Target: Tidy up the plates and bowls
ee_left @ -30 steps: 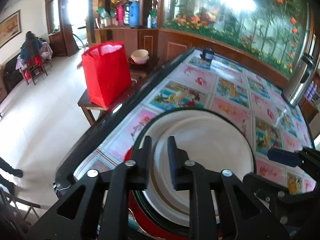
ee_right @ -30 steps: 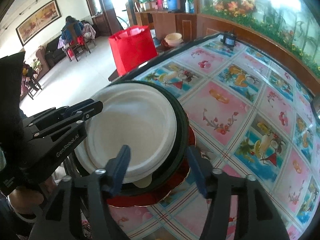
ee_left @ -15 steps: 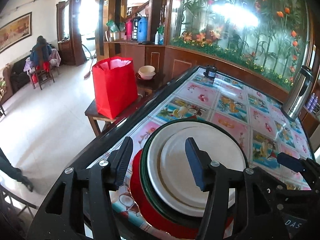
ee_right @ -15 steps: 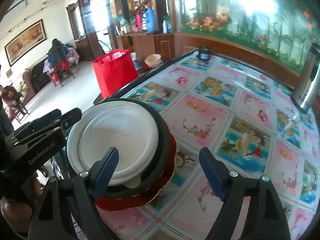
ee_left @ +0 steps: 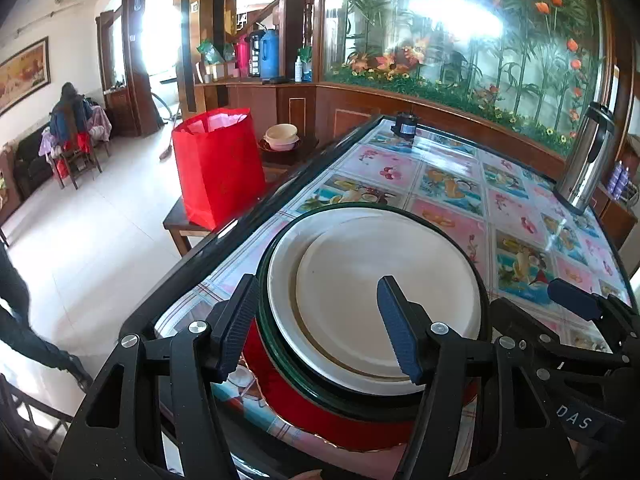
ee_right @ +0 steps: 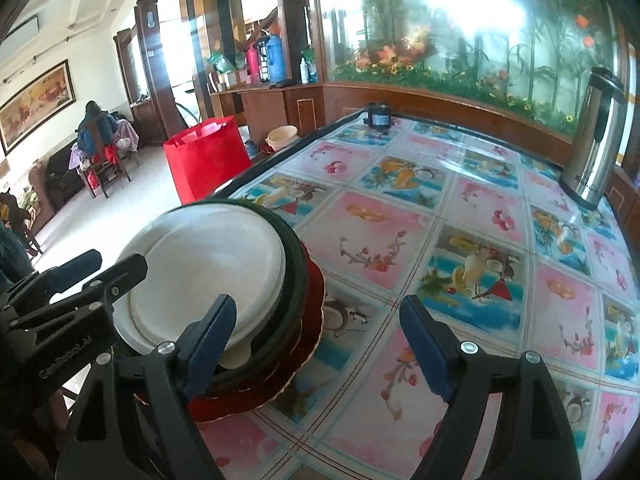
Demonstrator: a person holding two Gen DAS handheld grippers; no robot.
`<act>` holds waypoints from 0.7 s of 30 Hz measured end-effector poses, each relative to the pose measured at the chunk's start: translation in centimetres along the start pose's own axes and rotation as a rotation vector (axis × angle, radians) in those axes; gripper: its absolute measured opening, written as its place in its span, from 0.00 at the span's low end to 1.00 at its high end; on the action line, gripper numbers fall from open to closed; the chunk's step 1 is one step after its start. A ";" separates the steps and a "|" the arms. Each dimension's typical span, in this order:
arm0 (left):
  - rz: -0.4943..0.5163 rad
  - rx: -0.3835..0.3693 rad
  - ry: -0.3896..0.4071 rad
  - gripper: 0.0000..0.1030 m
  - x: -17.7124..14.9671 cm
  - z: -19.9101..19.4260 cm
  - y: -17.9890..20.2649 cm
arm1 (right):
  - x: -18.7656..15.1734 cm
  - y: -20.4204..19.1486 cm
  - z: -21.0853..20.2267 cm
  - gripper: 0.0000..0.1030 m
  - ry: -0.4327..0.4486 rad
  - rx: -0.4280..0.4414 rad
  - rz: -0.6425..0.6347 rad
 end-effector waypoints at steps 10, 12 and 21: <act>0.027 -0.028 0.037 0.60 -0.3 -0.9 0.2 | -0.3 -0.2 -0.4 0.81 0.013 0.007 -0.021; 0.023 -0.045 0.039 0.60 -0.3 -1.0 0.1 | -0.5 0.0 -0.4 0.81 0.016 0.007 -0.017; 0.105 -0.014 0.058 0.62 -0.5 -1.5 1.4 | -0.7 0.1 -0.6 0.81 0.019 0.002 -0.019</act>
Point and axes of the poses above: each gripper's, at about its wrist camera, not at the fingertips, and z roughly the way its jaws point, y to its right, x to its top, the point moved 1 cm from there along z, roughly the way its jaws point, and after that the axes turned 8 degrees about y, right-handed, at the moved point
